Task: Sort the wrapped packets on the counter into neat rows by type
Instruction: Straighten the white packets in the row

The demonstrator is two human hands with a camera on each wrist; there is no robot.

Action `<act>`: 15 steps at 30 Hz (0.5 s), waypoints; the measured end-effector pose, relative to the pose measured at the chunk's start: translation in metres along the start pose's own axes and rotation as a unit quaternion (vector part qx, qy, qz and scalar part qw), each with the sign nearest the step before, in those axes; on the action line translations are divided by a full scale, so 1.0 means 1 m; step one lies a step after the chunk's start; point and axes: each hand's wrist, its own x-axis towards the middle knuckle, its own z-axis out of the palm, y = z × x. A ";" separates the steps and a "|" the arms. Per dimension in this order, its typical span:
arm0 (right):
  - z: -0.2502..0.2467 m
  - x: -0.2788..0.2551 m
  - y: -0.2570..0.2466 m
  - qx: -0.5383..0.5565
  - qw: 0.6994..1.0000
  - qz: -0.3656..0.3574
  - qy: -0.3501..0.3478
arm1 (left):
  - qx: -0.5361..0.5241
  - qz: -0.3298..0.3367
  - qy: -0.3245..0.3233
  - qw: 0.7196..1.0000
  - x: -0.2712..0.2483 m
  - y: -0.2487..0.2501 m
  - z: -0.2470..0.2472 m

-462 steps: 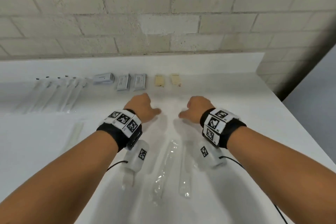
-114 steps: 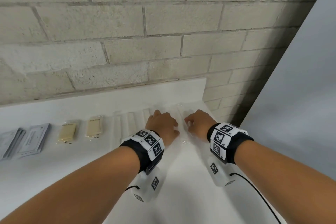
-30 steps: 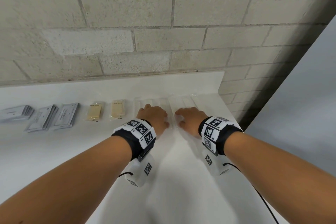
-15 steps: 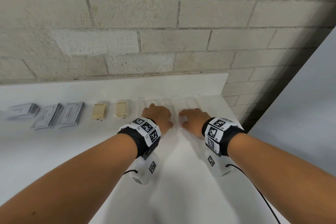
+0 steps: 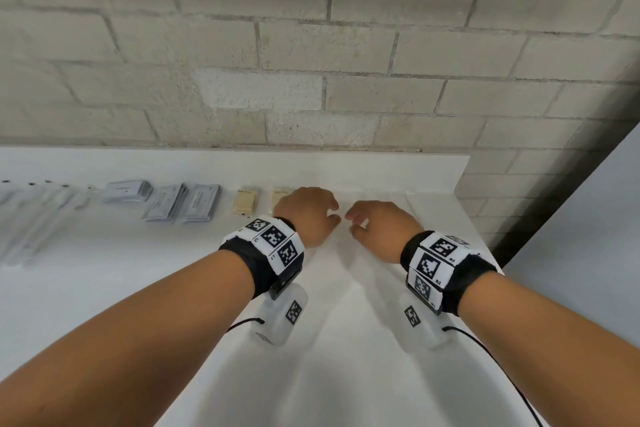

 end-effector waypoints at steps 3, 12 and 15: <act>0.006 -0.012 -0.033 0.019 0.999 -0.038 0.031 | -0.047 -0.013 0.029 0.998 -0.033 -0.031 -0.021; 0.061 0.012 -0.170 -0.014 0.994 -0.103 -0.023 | -0.030 -0.125 0.078 0.989 -0.125 -0.204 -0.086; 0.082 0.042 -0.225 -0.065 0.994 -0.078 -0.050 | -0.026 -0.159 0.073 0.984 -0.132 -0.267 -0.105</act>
